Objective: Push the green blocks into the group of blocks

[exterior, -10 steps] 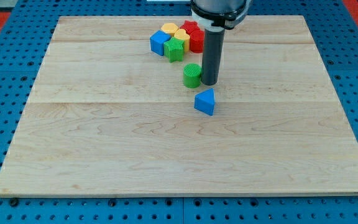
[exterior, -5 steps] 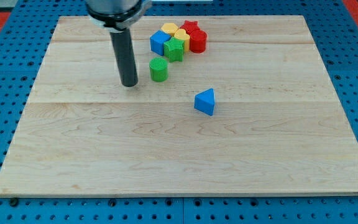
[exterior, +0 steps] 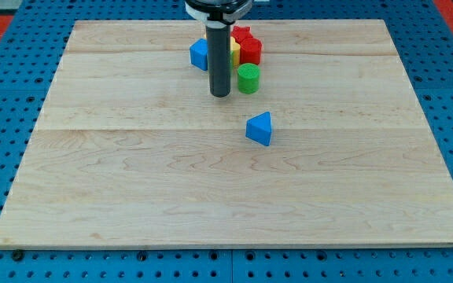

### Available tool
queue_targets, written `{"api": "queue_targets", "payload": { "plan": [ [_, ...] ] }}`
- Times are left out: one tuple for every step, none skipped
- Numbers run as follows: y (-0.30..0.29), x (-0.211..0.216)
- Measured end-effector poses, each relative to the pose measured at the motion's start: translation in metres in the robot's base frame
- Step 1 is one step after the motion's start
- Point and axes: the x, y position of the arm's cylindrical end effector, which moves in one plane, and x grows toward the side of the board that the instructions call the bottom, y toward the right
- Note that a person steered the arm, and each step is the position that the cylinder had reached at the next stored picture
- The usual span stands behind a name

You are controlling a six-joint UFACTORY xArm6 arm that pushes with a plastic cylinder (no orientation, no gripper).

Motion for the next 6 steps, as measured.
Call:
{"api": "queue_targets", "payload": {
  "plan": [
    [0.025, -0.001],
    [0.042, -0.008],
    [0.062, -0.009],
    [0.093, 0.003],
    [0.090, -0.029],
    [0.082, -0.030]
  ]
}}
